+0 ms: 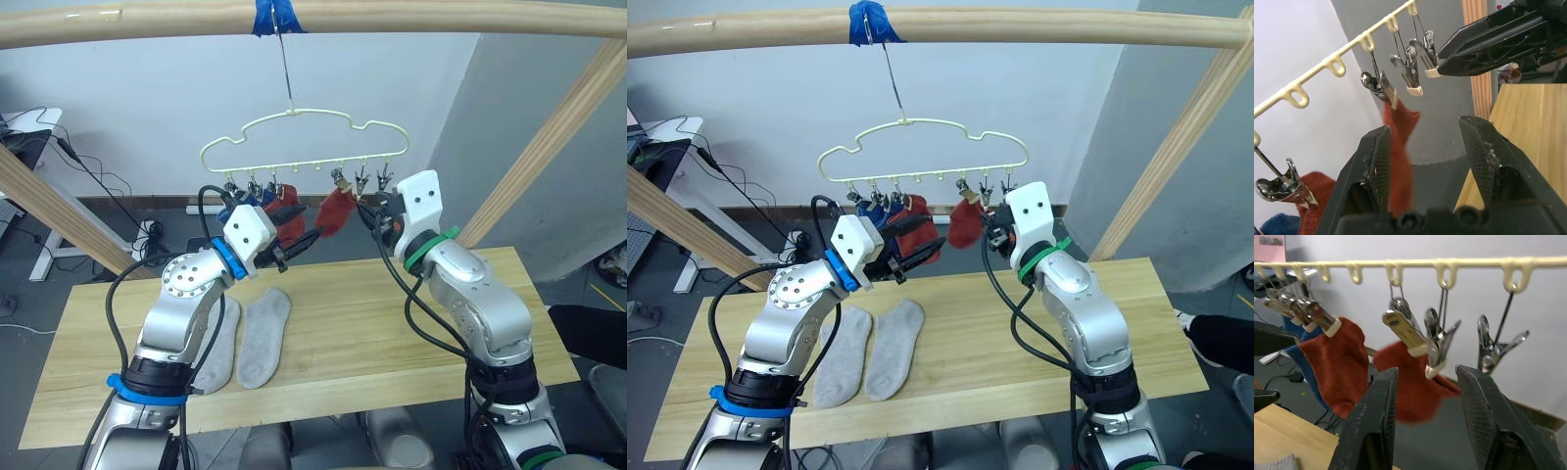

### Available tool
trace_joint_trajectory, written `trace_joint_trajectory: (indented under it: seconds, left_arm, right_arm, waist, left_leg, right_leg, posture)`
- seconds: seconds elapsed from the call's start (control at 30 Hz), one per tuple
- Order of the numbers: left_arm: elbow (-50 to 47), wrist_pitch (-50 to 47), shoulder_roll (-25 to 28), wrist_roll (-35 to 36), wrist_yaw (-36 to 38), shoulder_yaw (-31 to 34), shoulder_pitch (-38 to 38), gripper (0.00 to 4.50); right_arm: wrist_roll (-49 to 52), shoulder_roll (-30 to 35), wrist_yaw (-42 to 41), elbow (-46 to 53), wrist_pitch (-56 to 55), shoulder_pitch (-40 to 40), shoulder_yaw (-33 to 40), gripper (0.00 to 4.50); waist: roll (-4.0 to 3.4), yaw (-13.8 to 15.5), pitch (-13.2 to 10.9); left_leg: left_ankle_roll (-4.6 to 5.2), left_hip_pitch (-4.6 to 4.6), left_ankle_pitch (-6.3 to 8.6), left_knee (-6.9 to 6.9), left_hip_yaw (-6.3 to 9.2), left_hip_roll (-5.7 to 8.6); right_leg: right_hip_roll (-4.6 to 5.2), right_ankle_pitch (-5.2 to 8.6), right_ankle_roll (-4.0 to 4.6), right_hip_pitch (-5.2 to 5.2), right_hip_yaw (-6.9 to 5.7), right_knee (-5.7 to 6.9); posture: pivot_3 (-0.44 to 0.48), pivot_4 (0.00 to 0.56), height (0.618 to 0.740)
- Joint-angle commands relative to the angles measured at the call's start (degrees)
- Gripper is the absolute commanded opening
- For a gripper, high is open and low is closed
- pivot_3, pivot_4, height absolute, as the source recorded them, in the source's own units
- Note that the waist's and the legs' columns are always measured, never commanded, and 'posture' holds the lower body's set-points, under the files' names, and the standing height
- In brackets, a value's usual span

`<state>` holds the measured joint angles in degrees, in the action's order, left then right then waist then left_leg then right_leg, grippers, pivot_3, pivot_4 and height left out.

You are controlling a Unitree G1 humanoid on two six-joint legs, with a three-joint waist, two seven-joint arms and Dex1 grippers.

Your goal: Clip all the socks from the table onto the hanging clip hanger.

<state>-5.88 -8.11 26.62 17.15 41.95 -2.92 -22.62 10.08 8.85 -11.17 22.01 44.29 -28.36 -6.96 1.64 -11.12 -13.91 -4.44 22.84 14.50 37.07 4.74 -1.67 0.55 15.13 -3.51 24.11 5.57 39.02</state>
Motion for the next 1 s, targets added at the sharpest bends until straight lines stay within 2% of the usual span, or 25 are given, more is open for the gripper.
trace_joint_trajectory:
  seconds: [0.03,0.5,1.0]
  left_arm:
    - [-0.39,1.65,-0.4,-0.66,0.34,0.17,-1.14,2.47]
    - [1.7,3.23,-0.91,-2.19,0.92,0.25,-1.79,2.47]
    - [0.82,3.1,-1.23,-2.74,0.73,0.25,-1.23,2.47]
  right_arm:
    - [-0.7,-0.83,0.48,-1.0,-1.98,-2.3,0.23,1.95]
    - [-3.2,-3.6,0.96,-14.05,-8.35,-9.91,0.61,1.95]
    - [-5.25,-4.69,-0.9,-18.6,-13.67,-11.31,-0.97,1.95]
  waist:
    - [-0.02,-0.01,0.06]
    - [-0.03,-0.13,0.58]
    - [-0.02,-0.15,0.63]
  left_leg:
    - [0.0,0.0,0.0,0.0,0.0,0.0]
    - [0.0,-0.01,0.0,0.0,0.0,0.0]
    - [0.0,-0.02,-0.01,0.02,0.0,0.0]
  right_leg:
    - [0.0,0.0,0.0,0.0,0.0,0.0]
    - [0.01,-0.01,0.01,0.0,0.0,0.03]
    - [0.02,-0.03,0.04,0.0,-0.01,0.08]
  posture:
    - [-0.194,0.157,0.73]
    - [-0.183,0.149,0.73]
    - [-0.181,0.148,0.73]
